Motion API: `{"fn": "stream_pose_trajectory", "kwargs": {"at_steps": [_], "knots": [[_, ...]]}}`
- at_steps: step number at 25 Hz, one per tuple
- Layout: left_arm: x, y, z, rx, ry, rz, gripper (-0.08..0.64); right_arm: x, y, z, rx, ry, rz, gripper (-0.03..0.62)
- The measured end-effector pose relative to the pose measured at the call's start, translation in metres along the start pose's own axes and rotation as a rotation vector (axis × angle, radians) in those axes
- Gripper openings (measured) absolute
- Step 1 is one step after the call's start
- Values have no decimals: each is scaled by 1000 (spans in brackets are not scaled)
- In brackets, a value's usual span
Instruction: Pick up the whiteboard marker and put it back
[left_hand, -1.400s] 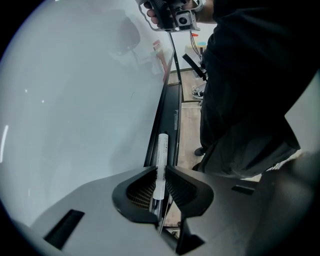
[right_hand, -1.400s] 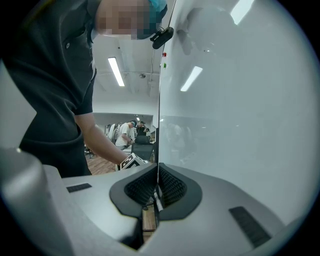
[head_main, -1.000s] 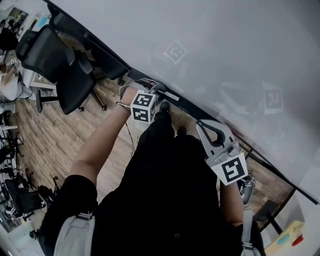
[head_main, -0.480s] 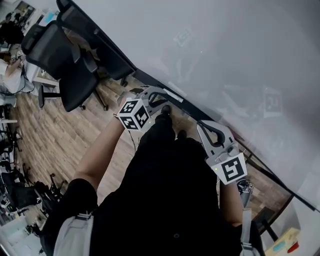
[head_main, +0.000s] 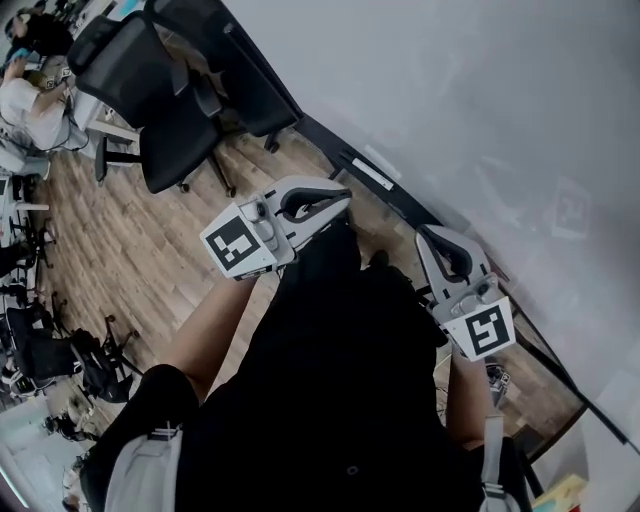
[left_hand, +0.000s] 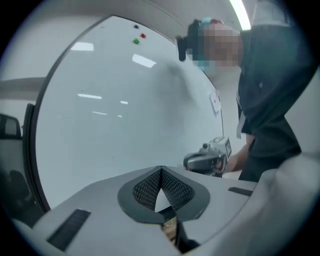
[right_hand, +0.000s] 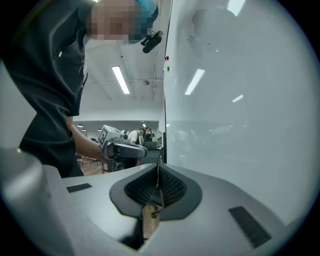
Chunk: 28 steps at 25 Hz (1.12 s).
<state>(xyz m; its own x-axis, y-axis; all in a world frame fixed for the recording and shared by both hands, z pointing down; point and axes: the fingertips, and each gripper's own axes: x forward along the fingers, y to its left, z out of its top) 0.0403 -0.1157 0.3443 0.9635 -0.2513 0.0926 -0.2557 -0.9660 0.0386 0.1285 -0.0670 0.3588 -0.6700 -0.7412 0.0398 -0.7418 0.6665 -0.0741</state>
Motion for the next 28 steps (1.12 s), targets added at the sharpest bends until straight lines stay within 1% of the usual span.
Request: {"fn": "stream_pose_trajectory", "kwargs": {"at_steps": [1,2,4,5,6,7,10,12,14,17,20,23,26,28], "knots": [[-6,-2,5,-55,-38,2,12,-1,1,1,2,-8,13,20],[-11,-4,7,-93,-64,2,12,-3,2,0,-9,-13,35,20],[-21,-8,7,-133,-93,-12,12,-6,8,1,-34,-22,74,20],[-25,-12,8,-146,-107,-27,12,-8,10,4,-36,-27,78,20],[-29,-16,9,-148,-116,-46,12,-11,12,7,-38,-27,73,19],[-30,-20,9,-130,-109,-66,12,-15,13,9,-39,-27,62,18],[-31,-33,3,-36,-42,-141,12,-21,13,17,-42,-20,-7,18],[-37,-37,5,-21,-56,-189,12,-21,16,19,-52,-6,-54,18],[-50,-39,10,-34,-86,-209,12,-18,29,22,-59,3,-77,19],[-79,-41,13,-50,-102,-221,12,-4,59,23,-72,18,-92,18],[-118,-42,16,-76,-109,-218,12,14,93,18,-64,44,-97,18],[-166,-44,11,-112,-108,-223,12,37,139,13,-66,84,-81,18],[-205,-58,-1,-68,-89,-253,12,54,184,8,-98,135,-59,18],[-223,-69,-5,-63,-111,-280,12,58,208,3,-104,157,-58,18]]}}
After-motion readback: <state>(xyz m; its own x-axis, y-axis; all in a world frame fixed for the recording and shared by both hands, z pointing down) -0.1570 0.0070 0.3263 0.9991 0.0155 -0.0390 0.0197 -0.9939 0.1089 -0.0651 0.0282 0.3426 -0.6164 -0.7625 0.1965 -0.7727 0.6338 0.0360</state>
